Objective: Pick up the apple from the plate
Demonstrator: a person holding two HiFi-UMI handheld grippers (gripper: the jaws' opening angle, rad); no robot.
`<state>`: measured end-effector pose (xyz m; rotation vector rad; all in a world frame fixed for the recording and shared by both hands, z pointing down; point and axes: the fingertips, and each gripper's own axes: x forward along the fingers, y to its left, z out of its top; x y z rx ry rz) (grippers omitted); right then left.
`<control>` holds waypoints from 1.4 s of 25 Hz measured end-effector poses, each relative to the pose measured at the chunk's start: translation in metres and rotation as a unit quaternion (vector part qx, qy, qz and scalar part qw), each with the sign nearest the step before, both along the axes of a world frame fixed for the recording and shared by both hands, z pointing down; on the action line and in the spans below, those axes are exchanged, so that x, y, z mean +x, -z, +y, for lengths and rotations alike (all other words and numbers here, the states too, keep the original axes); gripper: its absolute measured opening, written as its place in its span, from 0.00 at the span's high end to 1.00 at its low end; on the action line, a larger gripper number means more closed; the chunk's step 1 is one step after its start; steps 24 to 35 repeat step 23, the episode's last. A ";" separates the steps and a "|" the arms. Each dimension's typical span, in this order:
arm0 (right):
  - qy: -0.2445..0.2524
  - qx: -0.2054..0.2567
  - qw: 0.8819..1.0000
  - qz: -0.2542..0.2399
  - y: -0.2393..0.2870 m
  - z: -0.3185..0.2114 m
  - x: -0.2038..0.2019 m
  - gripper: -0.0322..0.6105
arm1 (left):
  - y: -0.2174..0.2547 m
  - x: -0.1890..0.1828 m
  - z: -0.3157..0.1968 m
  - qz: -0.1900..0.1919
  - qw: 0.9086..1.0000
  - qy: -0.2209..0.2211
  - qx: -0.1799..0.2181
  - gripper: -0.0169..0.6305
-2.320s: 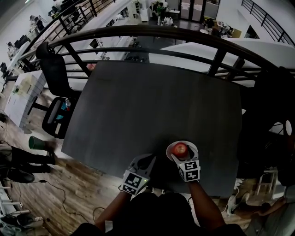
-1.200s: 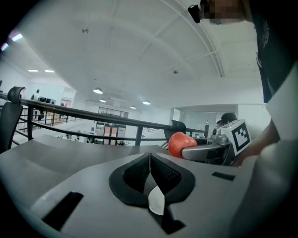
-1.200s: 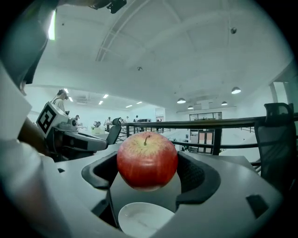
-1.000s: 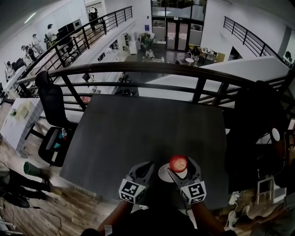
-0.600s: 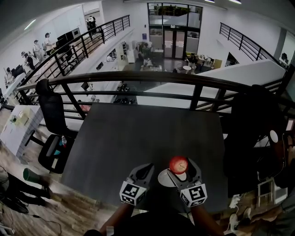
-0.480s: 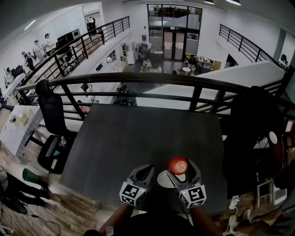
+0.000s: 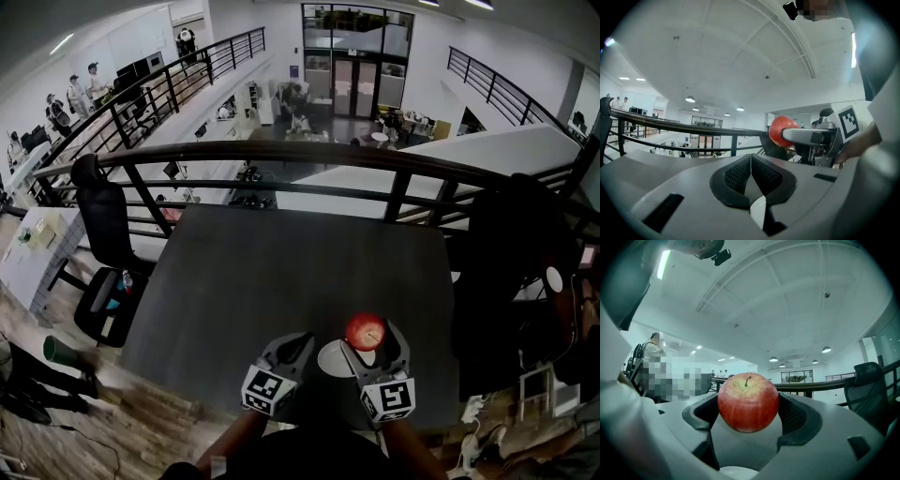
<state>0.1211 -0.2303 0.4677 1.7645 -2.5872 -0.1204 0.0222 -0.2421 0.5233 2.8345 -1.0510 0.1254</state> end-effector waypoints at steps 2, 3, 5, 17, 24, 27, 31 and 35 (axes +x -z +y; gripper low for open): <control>-0.002 0.001 1.000 0.001 0.000 -0.001 0.001 0.31 | -0.001 -0.001 -0.002 0.000 1.000 0.001 -0.001 0.93; -0.003 0.000 1.000 0.002 0.000 -0.001 0.001 0.31 | -0.001 -0.002 -0.004 0.000 1.000 0.002 -0.001 0.93; -0.007 -0.003 1.000 0.002 -0.001 -0.001 0.002 0.31 | -0.002 -0.003 -0.005 -0.001 1.000 0.001 -0.001 0.93; -0.027 -0.019 0.999 0.015 -0.007 0.004 0.014 0.31 | -0.002 0.012 -0.002 0.003 1.000 -0.014 -0.007 0.93; -0.035 -0.021 0.999 0.020 -0.010 0.007 0.024 0.31 | -0.001 0.022 0.002 -0.002 1.000 -0.026 -0.003 0.93; -0.035 -0.021 0.999 0.020 -0.010 0.007 0.024 0.31 | -0.001 0.022 0.002 -0.002 1.000 -0.026 -0.003 0.93; -0.035 -0.021 0.999 0.020 -0.010 0.007 0.024 0.31 | -0.001 0.022 0.002 -0.002 1.000 -0.026 -0.003 0.93; -0.035 -0.021 0.999 0.020 -0.010 0.007 0.024 0.31 | -0.001 0.022 0.002 -0.002 1.000 -0.026 -0.003 0.93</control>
